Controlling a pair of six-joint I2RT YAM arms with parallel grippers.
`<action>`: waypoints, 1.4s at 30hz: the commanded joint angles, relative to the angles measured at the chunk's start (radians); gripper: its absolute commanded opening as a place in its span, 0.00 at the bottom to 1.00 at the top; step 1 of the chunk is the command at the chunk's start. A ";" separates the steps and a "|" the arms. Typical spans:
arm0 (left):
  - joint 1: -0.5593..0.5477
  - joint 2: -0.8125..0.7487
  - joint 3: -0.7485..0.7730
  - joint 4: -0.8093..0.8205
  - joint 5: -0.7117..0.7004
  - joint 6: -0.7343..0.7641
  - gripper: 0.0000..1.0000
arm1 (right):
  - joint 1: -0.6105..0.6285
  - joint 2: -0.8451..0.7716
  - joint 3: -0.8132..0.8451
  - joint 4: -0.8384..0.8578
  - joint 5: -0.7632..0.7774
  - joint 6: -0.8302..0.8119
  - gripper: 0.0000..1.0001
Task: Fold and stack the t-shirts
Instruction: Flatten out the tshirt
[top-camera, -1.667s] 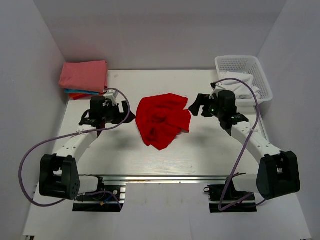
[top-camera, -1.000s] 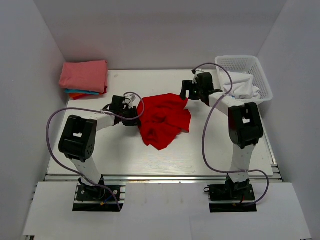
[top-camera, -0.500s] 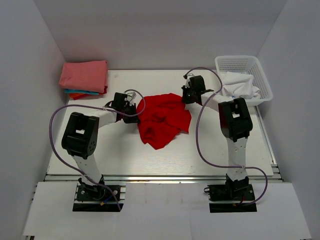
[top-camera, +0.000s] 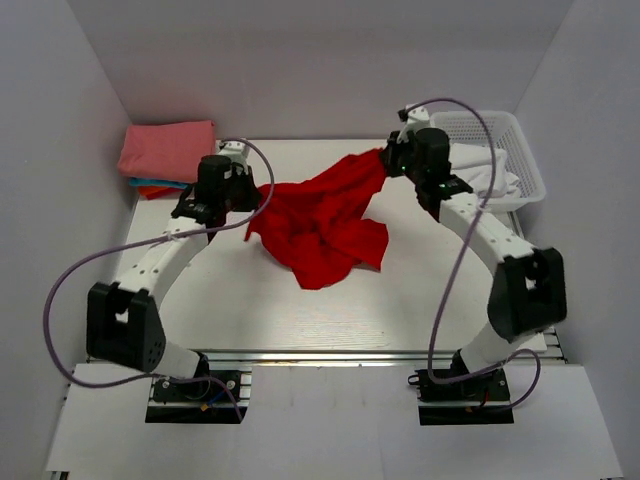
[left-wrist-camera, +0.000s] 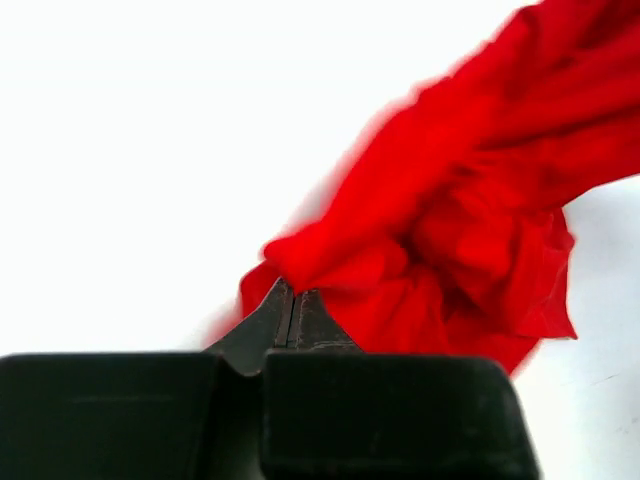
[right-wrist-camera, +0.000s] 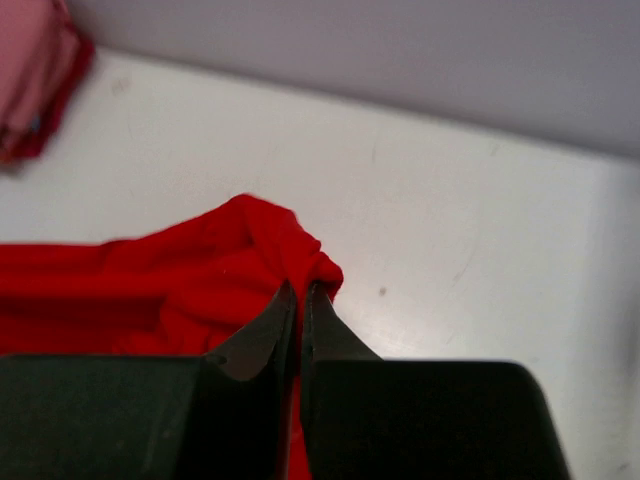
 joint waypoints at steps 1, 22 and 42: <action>-0.003 -0.155 0.039 0.002 -0.069 0.047 0.00 | -0.005 -0.171 -0.013 0.117 0.072 -0.040 0.00; 0.006 -0.769 0.209 0.014 0.011 0.161 0.00 | -0.003 -0.874 0.062 0.023 -0.114 -0.226 0.00; 0.016 -0.947 0.329 -0.062 0.173 0.152 0.00 | -0.008 -1.104 0.175 -0.060 -0.262 -0.212 0.00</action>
